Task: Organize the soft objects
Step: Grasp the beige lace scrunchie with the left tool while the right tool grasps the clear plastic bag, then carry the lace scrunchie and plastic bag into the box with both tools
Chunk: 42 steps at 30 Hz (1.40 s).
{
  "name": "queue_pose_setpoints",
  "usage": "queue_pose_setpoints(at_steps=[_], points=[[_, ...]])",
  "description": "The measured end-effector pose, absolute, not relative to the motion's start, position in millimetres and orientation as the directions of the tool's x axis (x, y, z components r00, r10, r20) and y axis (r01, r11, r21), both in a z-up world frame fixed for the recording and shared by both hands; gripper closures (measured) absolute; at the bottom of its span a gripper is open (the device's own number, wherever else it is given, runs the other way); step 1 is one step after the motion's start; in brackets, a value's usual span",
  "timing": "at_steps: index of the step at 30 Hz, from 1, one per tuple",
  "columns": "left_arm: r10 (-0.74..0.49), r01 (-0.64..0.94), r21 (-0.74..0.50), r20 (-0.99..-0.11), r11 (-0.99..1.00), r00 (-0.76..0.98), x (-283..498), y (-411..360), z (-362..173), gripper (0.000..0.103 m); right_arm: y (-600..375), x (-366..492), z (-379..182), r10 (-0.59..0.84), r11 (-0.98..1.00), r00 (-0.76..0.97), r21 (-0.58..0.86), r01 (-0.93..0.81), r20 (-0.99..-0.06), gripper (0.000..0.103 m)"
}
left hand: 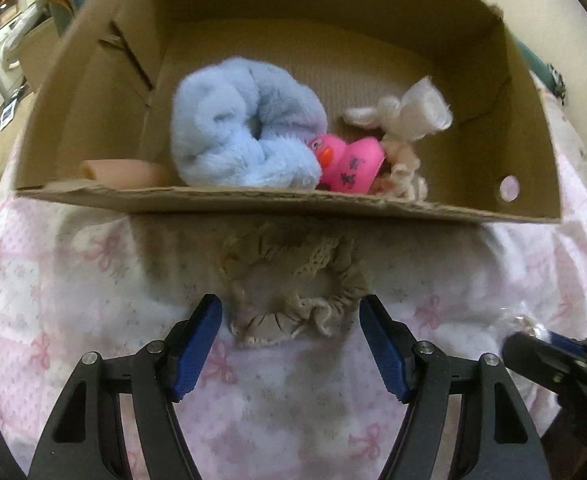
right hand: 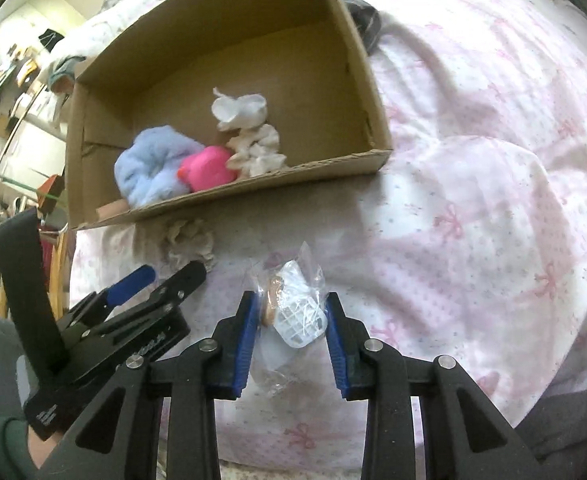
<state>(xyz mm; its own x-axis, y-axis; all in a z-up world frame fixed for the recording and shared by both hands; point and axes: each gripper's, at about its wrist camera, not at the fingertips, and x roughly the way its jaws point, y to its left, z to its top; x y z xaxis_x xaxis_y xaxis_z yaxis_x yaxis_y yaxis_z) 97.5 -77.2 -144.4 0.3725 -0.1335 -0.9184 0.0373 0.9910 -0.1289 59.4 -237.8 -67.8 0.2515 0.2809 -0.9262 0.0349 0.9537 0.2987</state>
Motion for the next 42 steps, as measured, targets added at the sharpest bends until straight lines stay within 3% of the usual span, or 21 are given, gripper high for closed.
queue_pose_setpoints(at_steps=[3,4,5,6,7,8,13,42], points=[[-0.140,0.061,-0.126,-0.918,0.990,0.372,102,-81,-147,0.037,-234,59,-71,0.280,0.954,0.248,0.298,0.037,-0.927,0.068],[-0.138,0.067,-0.121,-0.920,0.990,0.367,102,-84,-147,0.046,-232,56,-71,0.281,0.954,0.247,0.299,0.036,-0.927,0.068],[-0.133,0.073,-0.114,-0.924,0.991,0.358,103,-85,-148,0.062,-230,56,-71,0.281,0.954,0.247,0.298,0.034,-0.927,0.068],[-0.132,0.073,-0.114,-0.927,0.991,0.352,103,-83,-150,0.069,-228,57,-72,0.281,0.954,0.247,0.297,0.031,-0.927,0.068],[-0.143,0.068,-0.127,-0.927,0.990,0.347,102,-83,-152,0.085,-226,58,-73,0.282,0.954,0.245,0.297,0.028,-0.928,0.068],[-0.159,0.061,-0.147,-0.927,0.987,0.340,102,-79,-153,0.090,-225,58,-73,0.282,0.955,0.244,0.296,0.026,-0.928,0.068],[-0.179,0.043,-0.174,-0.923,0.984,0.341,99,-69,-150,0.091,-218,61,-77,0.286,0.954,0.246,0.298,0.014,-0.926,0.068],[-0.037,-0.115,-0.088,-0.921,0.990,0.387,31,5,-97,0.091,-198,52,-56,0.333,0.943,0.314,0.321,-0.091,-0.889,0.068]])
